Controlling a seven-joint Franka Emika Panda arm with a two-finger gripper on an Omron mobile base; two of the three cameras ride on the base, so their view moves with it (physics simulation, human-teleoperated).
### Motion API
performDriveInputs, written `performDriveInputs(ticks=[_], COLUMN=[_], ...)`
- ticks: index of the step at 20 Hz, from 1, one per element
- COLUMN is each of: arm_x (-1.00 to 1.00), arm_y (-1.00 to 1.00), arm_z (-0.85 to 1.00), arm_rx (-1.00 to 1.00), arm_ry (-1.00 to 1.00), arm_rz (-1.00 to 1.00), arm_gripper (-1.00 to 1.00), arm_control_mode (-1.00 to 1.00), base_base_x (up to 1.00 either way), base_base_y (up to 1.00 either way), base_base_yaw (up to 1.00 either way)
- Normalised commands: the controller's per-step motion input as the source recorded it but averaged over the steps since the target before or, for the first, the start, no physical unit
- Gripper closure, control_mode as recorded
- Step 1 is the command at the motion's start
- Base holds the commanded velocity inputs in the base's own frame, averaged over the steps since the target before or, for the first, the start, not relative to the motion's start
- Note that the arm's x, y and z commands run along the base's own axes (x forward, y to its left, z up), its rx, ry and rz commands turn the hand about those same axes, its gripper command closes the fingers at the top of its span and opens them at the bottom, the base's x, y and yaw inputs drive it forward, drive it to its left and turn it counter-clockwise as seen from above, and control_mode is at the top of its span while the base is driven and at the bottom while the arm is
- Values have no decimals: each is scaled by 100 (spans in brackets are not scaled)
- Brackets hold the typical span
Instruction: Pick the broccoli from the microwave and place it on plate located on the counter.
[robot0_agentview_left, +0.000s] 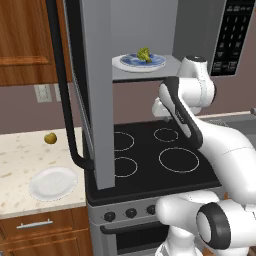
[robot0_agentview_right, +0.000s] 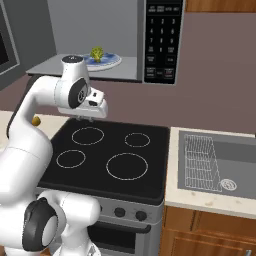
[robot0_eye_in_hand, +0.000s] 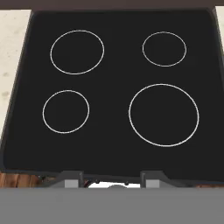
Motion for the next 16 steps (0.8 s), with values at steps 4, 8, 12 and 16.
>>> performDriveInputs(ticks=[4,8,12,16], arm_x=[-12,-16,-2,-8], arm_y=[1,5,56,29], arm_z=[0,42,83,96], arm_rx=[0,0,-1,0], arm_ry=[-1,-11,-13,-13], arm_rz=[0,0,0,0], arm_gripper=[-100,-100,-100,-100], arm_control_mode=[-100,-100,-100,-100], base_base_x=[0,0,0,0], base_base_y=[0,0,0,0], base_base_yaw=[0,0,0,0])
